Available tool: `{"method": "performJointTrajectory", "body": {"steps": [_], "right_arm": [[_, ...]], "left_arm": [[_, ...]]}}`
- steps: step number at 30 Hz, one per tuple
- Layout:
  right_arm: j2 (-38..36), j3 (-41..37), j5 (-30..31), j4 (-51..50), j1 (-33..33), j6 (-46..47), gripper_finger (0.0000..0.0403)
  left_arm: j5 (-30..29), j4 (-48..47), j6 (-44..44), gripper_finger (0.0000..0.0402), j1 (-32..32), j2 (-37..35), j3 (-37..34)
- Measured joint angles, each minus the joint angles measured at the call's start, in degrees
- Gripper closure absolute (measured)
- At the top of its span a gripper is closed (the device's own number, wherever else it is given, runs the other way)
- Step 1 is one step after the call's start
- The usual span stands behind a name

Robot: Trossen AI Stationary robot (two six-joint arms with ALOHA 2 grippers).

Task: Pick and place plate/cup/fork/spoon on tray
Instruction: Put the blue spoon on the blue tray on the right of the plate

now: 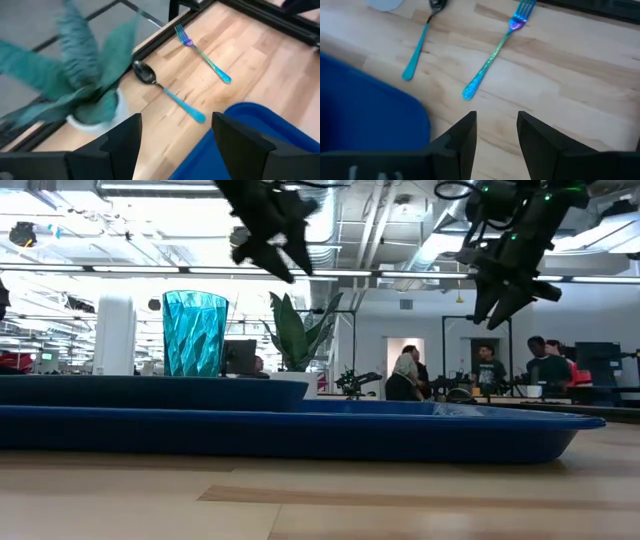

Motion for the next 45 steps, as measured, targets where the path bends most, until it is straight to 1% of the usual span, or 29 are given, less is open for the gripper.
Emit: {"method": "performJointTrajectory", "body": {"steps": [4, 9, 11, 14, 15, 18, 20, 22, 24, 27, 29, 32, 37, 41, 45], "right_arm": [[-0.48, -0.53, 0.04, -0.06, 1.66, 0.21, 0.0239], [-0.59, -0.54, 1.11, 0.16, 2.59, 0.19, 0.0241], [-0.59, -0.54, 1.21, 0.24, 2.60, 0.19, 0.0243], [-0.58, -0.54, 1.24, 0.20, 2.60, 0.17, 0.0243], [-0.59, -0.54, 1.23, 0.18, 2.65, 0.19, 0.0243], [-0.59, -0.54, 1.18, 0.19, 2.71, 0.18, 0.0243], [-0.59, -0.54, 1.12, 0.15, 3.26, 0.48, 0.0243], [-0.59, -0.54, 1.08, 0.18, 3.94, 0.61, 0.0243], [-0.59, -0.54, 1.09, 0.04, 4.84, 0.61, 0.0243], [-0.57, -0.52, 1.10, 0.04, 5.93, 0.63, 0.0245], [-0.56, -0.52, 1.12, 0.05, 6.56, 0.63, 0.0247], [-0.56, -0.52, 1.14, 0.02, 7.38, 0.65, 0.0249], [-0.56, -0.45, 1.14, 0.03, 8.45, 0.65, 0.0251], [-0.56, -0.45, 1.21, 0.02, 9.37, 0.65, 0.0252], [-0.56, -0.45, 1.21, 0.16, 10.14, 0.65, 0.0255]], "left_arm": [[-4.14, -1.51, -0.04, 0.0171, -2.80, 9.10, 6.22], [-9.14, -0.67, -0.66, 0.0171, -5.89, 17.43, 11.65], [-8.61, -0.31, -0.78, 0.0171, -5.31, 21.00, 13.67], [-2.66, 0.78, -2.79, 0.0171, -3.18, 27.11, 17.71], [-1.82, 0.79, -3.03, 0.0171, -2.60, 28.97, 19.37], [-3.35, 0.34, -2.49, 0.0171, -2.04, 34.99, 26.31], [-5.33, -2.36, -1.92, 0.0171, -1.89, 38.96, 31.47], [-5.35, -5.00, -1.83, 0.0171, -1.67, 42.51, 36.23], [-5.89, -7.02, -1.96, 0.0171, -1.50, 45.84, 40.16], [-5.58, -8.44, -3.40, 0.0171, -0.69, 50.03, 44.18], [-4.32, -9.16, -5.44, 0.0171, 0.20, 52.24, 45.77], [-4.07, -10.14, -7.74, 0.0171, 1.81, 53.80, 46.06], [-9.09, -10.31, -11.13, 0.0171, 3.33, 53.45, 45.73], [-8.39, -9.98, -12.19, 0.0171, 3.47, 53.32, 45.66], [-10.41, -10.97, -13.09, 0.0171, 2.87, 53.32, 45.64]]}}
